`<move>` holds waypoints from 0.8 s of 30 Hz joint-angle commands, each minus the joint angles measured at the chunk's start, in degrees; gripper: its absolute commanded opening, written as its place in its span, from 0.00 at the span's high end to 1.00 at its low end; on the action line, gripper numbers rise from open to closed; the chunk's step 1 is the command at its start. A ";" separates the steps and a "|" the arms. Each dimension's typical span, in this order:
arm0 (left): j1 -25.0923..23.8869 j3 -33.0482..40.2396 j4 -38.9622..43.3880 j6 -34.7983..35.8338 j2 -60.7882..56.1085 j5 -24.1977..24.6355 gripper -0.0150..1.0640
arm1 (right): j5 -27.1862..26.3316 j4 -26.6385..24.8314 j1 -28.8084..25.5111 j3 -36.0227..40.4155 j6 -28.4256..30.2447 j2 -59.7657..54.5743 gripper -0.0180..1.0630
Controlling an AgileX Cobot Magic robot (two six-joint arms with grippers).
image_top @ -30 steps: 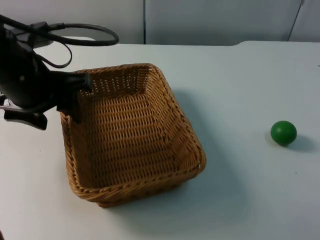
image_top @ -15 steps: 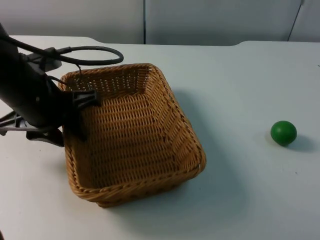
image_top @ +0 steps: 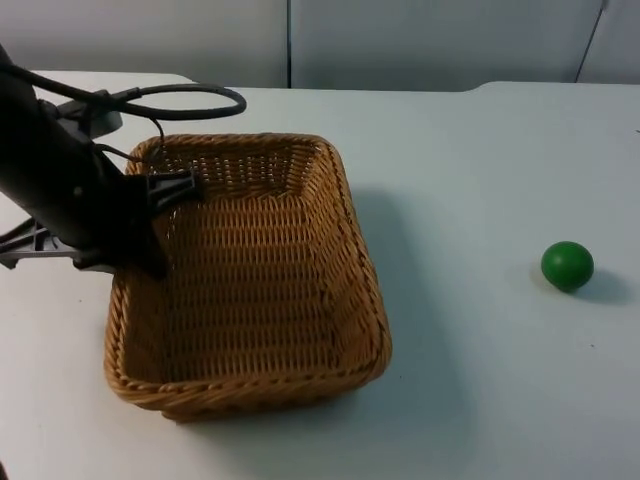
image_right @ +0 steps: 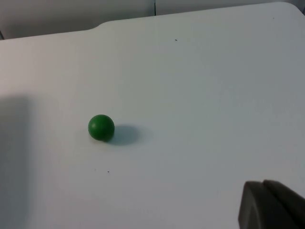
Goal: Pick up the basket with the left hand and place the ball into the basket with the right hand.
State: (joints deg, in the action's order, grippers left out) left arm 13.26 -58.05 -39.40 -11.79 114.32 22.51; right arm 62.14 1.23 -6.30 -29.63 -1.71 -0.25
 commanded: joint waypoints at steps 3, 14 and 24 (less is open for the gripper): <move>-1.39 0.04 0.46 -0.29 -4.07 3.56 0.99 | -0.60 -0.03 -0.40 0.31 0.21 0.25 0.99; -3.13 0.15 -0.66 -0.29 -10.19 8.29 0.99 | -0.60 -0.03 -0.40 0.31 0.21 0.25 0.99; -5.66 0.15 -1.12 -0.29 -10.54 12.26 0.99 | -0.60 -0.03 -0.40 0.31 0.21 0.25 0.99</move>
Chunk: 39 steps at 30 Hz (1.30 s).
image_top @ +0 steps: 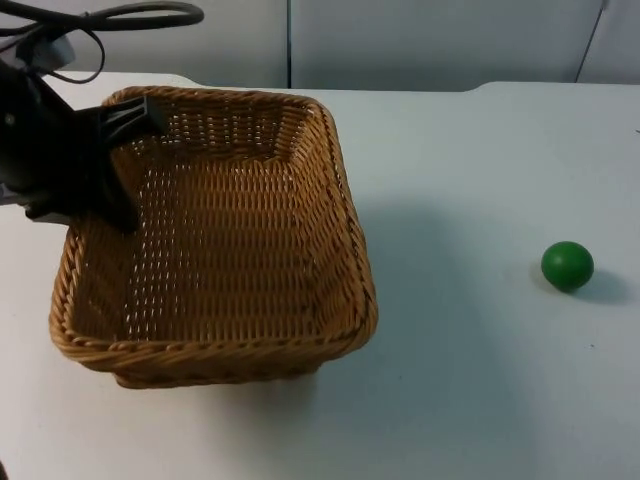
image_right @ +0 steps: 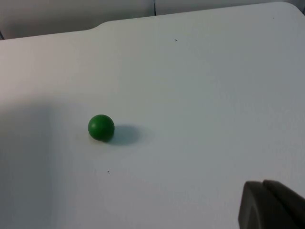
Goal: Pick up the basket with the left hand and place the ball into the basket with the right hand.
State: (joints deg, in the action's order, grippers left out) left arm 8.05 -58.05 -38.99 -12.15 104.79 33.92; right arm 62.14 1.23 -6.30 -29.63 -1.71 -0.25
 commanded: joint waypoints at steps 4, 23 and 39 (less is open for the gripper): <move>-0.44 0.15 -1.59 0.08 -1.01 1.38 0.99 | -0.60 -0.03 -0.40 0.31 0.21 0.25 0.99; -0.44 0.15 -2.46 0.08 -1.01 2.34 0.99 | -0.60 -0.03 -0.40 0.31 0.21 0.25 0.99; -0.44 0.15 -7.76 -3.04 -1.01 5.03 0.99 | -0.60 -0.03 -0.40 0.31 0.21 0.25 0.99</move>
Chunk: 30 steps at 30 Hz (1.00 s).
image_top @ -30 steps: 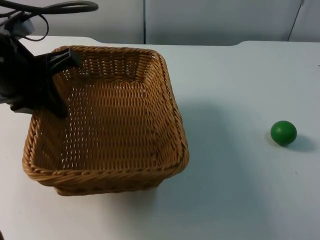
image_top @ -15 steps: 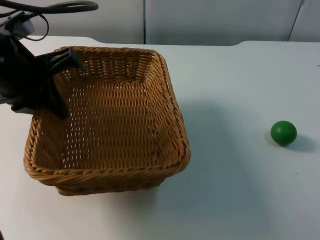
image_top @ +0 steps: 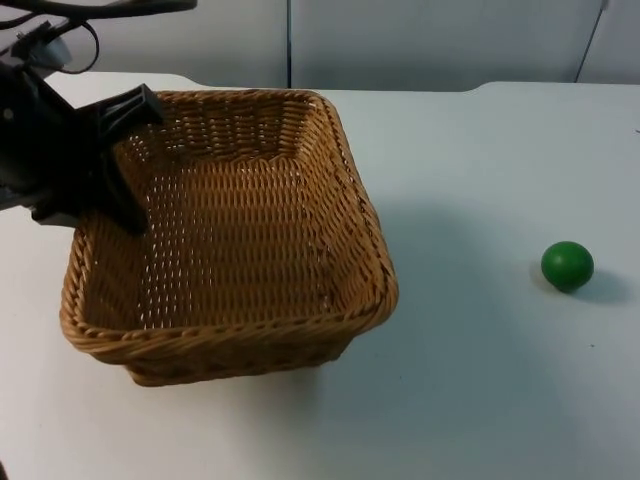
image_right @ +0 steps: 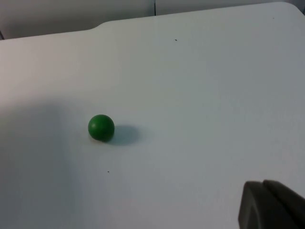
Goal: Pick up the basket with the left hand and place the ball into the basket with the right hand.
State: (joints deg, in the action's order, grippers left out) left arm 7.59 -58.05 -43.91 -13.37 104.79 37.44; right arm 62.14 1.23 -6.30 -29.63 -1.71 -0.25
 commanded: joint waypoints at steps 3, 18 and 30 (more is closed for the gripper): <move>0.02 0.15 -4.91 -4.05 -1.01 1.73 0.99 | -0.60 -0.03 -0.40 0.31 0.21 0.25 0.99; 0.02 0.15 -5.64 -4.64 -1.01 2.80 0.99 | -0.60 -0.03 -0.40 0.31 0.21 0.25 0.99; 0.02 0.15 -5.64 -4.64 -1.01 2.80 0.99 | -1.29 0.47 -0.40 -0.19 2.49 -17.40 0.99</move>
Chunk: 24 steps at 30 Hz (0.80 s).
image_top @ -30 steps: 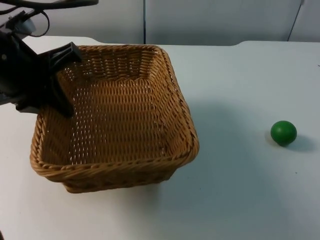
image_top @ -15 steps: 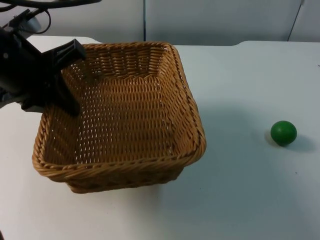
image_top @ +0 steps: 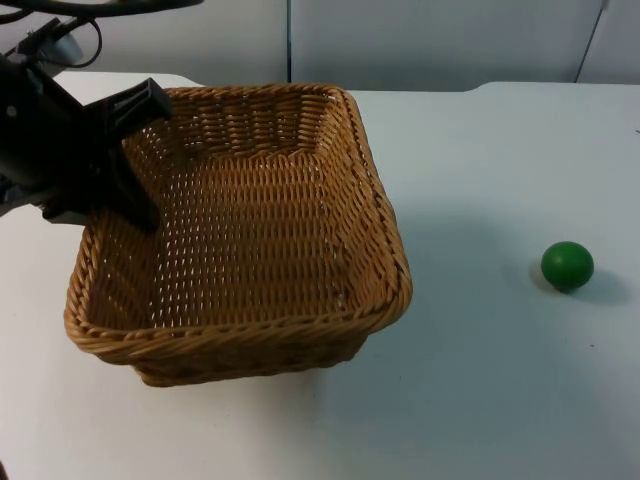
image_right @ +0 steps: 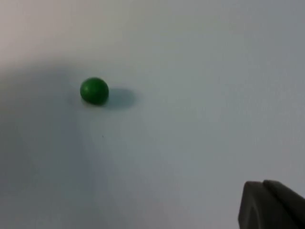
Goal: Pick up the basket with the left hand and place the ball into the basket with the right hand.
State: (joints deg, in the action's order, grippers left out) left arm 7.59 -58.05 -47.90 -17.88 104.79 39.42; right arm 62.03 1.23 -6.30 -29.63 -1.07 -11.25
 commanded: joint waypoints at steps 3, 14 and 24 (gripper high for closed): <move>0.02 0.15 -1.66 -0.12 -1.01 0.82 0.99 | -5.08 0.32 -0.40 -1.33 3.14 -13.45 0.99; 0.02 0.15 -1.66 -0.12 -1.01 -0.85 0.99 | -20.93 -7.17 -0.40 -8.83 5.86 -45.30 0.99; 0.02 0.15 -1.66 -1.60 -1.01 -1.57 0.99 | -25.62 -10.10 8.13 -17.30 10.13 -73.45 0.64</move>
State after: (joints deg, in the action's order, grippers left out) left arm 7.59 -58.05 -48.14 -19.32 104.79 37.71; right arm 37.95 -8.78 0.20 -45.62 8.41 -82.16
